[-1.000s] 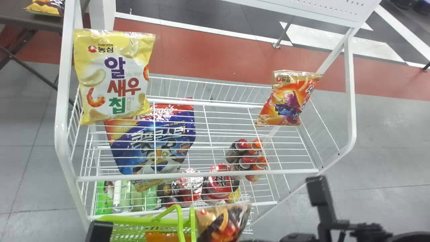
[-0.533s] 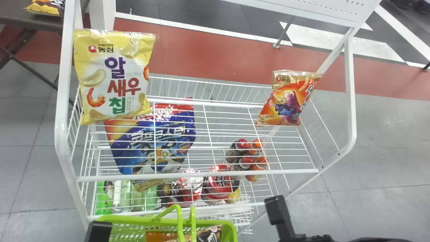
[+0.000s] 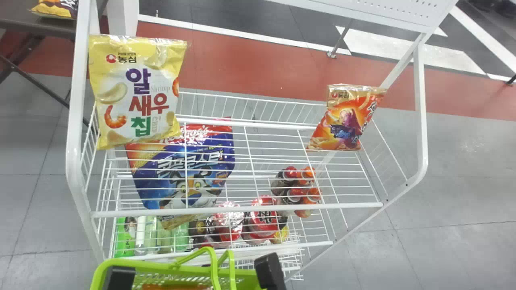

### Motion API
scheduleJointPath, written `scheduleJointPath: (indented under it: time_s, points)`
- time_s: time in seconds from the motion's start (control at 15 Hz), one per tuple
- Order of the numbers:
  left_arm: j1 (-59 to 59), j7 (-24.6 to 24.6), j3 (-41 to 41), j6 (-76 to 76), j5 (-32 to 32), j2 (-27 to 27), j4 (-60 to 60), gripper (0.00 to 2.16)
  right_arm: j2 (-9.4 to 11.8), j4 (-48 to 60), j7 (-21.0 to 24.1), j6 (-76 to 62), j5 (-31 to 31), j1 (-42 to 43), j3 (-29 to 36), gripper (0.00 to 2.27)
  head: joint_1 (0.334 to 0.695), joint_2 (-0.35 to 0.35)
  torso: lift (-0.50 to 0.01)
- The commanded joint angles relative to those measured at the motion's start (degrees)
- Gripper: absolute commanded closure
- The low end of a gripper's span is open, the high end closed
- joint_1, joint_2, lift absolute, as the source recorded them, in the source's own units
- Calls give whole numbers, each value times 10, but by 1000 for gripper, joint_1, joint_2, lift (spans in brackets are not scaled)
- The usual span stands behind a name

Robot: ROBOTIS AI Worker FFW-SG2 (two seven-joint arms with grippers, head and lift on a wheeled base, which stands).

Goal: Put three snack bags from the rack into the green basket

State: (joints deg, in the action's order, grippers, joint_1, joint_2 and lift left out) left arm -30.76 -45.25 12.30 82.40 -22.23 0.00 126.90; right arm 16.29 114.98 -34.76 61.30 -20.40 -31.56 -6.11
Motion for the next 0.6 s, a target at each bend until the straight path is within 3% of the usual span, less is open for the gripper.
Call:
scheduleJointPath:
  time_s: [0.0,0.13,0.2,0.27,0.33,0.4,0.53]
  points:
    - [-1,0,1,0,1,-1,3,1889,-2,-43,-15,-86,-26,7,-23,2067,695,-350,0]
    - [-1,-1,2,0,1,-1,5,1889,-2,-65,-22,-112,-32,14,-30,2057,695,-350,0]
    - [-1,-1,1,2,1,-1,6,1889,-2,-74,-21,-121,-24,16,-31,1885,695,-350,0]
    - [-1,-1,1,2,1,0,7,1889,2,-75,-22,-119,-16,15,-27,1339,695,-350,0]
    - [-1,-1,1,2,1,0,7,1889,11,-72,-27,-118,-16,11,-22,363,695,-350,0]
    - [-1,-1,1,2,1,0,7,1889,15,-57,-49,-107,-16,0,-3,-2,695,-350,0]
    - [1,-1,2,2,1,0,7,1889,15,-5,-81,-30,-17,-22,41,2,695,-350,0]
